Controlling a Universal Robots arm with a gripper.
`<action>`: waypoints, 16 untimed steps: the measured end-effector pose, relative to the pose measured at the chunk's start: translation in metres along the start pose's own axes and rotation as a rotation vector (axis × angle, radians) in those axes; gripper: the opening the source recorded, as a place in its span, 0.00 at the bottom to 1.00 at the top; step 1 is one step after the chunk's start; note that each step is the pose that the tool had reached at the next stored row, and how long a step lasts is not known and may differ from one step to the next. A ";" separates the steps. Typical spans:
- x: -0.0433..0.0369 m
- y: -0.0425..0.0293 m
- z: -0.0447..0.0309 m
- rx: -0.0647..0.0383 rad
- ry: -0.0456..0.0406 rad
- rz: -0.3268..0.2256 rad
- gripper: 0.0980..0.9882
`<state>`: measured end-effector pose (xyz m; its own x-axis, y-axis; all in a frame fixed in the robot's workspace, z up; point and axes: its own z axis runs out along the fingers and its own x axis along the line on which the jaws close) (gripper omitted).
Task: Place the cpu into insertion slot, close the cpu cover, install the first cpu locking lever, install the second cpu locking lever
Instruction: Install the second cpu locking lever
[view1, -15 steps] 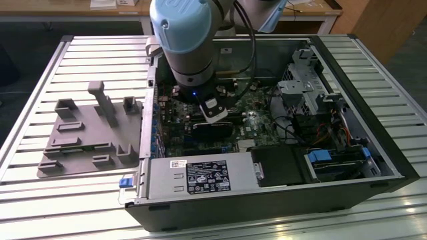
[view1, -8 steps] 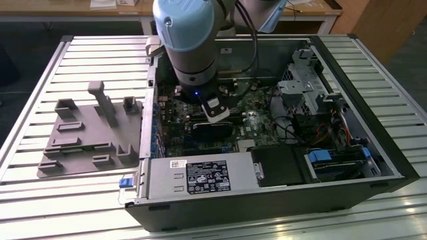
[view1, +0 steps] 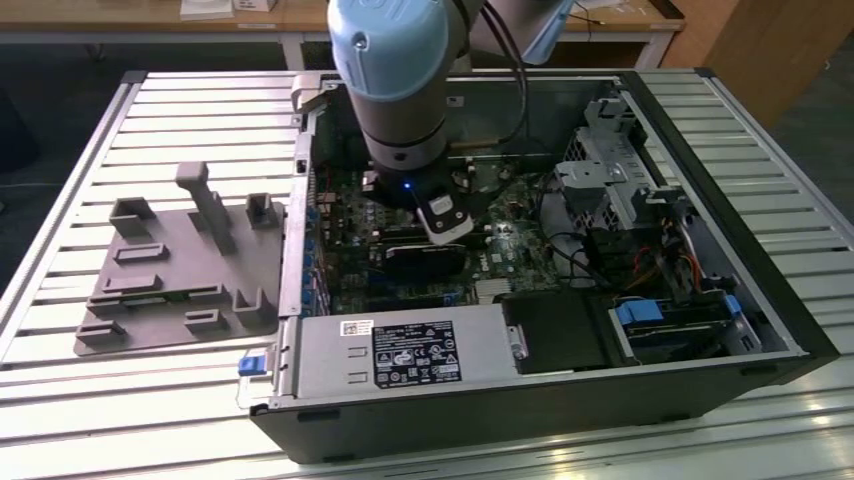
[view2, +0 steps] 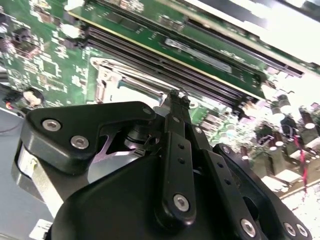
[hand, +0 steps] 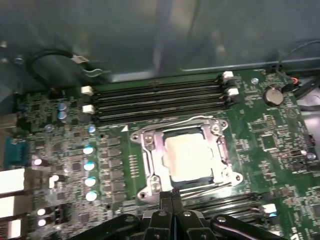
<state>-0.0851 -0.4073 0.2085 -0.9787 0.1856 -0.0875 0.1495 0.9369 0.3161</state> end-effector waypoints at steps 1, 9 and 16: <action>-0.0021 0.0003 0.0003 0.000 -0.0005 0.001 0.01; -0.0152 0.0057 0.0033 0.015 -0.0053 0.008 0.01; -0.0163 0.0177 0.0074 0.043 -0.0105 0.005 0.01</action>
<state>-0.0654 -0.3916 0.2085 -0.9764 0.1935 -0.0959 0.1608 0.9478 0.2754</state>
